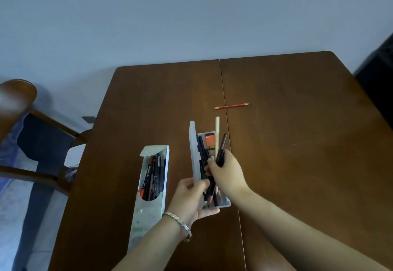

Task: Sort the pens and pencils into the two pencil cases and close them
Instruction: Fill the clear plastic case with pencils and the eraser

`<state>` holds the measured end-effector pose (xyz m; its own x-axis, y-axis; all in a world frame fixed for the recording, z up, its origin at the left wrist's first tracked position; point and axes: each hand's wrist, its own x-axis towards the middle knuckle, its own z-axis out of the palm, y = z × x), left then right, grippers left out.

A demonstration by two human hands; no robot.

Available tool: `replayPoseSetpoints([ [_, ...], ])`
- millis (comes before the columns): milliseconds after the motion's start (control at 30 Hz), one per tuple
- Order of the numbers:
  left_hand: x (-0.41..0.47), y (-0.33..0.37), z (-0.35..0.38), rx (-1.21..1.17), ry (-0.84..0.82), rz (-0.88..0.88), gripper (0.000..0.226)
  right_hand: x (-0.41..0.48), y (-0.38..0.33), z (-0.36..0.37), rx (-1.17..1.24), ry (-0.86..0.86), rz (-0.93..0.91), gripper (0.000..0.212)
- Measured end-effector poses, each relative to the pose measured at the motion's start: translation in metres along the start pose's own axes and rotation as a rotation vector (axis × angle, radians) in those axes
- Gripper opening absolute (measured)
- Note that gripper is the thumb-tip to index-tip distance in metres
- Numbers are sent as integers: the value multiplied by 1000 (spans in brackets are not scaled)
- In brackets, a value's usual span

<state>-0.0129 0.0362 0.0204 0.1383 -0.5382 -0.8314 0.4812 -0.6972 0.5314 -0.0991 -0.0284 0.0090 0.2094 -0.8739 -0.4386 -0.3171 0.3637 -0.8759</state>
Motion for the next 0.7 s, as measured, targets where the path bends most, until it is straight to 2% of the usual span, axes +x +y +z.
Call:
replayPoseSetpoints([
  [33, 1, 2, 1, -2, -11, -7, 8, 0, 3, 0, -101, -10, -16, 12],
  [133, 2, 7, 4, -42, -15, -32, 19, 1, 6, 2, -300, 12, -75, 28],
  [200, 1, 11, 9, -67, -47, -35, 4, 4, 9, 4, -399, 54, -141, 44],
  [300, 4, 16, 15, -70, -77, -3, 6, 7, 17, 7, -676, 35, -222, 67],
  [333, 7, 16, 16, -52, -73, 10, 8, 8, 20, 8, -811, 69, -268, 73],
  [400, 15, 17, 17, -25, -58, 19, 27, 15, 25, 10, -973, 181, -351, 80],
  [467, 21, 19, 18, -11, -66, 17, 35, 19, 28, 10, -1001, 215, -363, 74],
  [533, 27, 23, 18, -9, -73, 8, 36, 22, 26, 10, -977, 142, -371, 68],
  [633, 44, 35, 16, -6, -58, 9, 30, 39, 14, 0, -784, 98, -383, 45],
  [700, 57, 46, 15, -6, -36, 15, 26, 67, 5, -12, -644, 178, -416, 37],
])
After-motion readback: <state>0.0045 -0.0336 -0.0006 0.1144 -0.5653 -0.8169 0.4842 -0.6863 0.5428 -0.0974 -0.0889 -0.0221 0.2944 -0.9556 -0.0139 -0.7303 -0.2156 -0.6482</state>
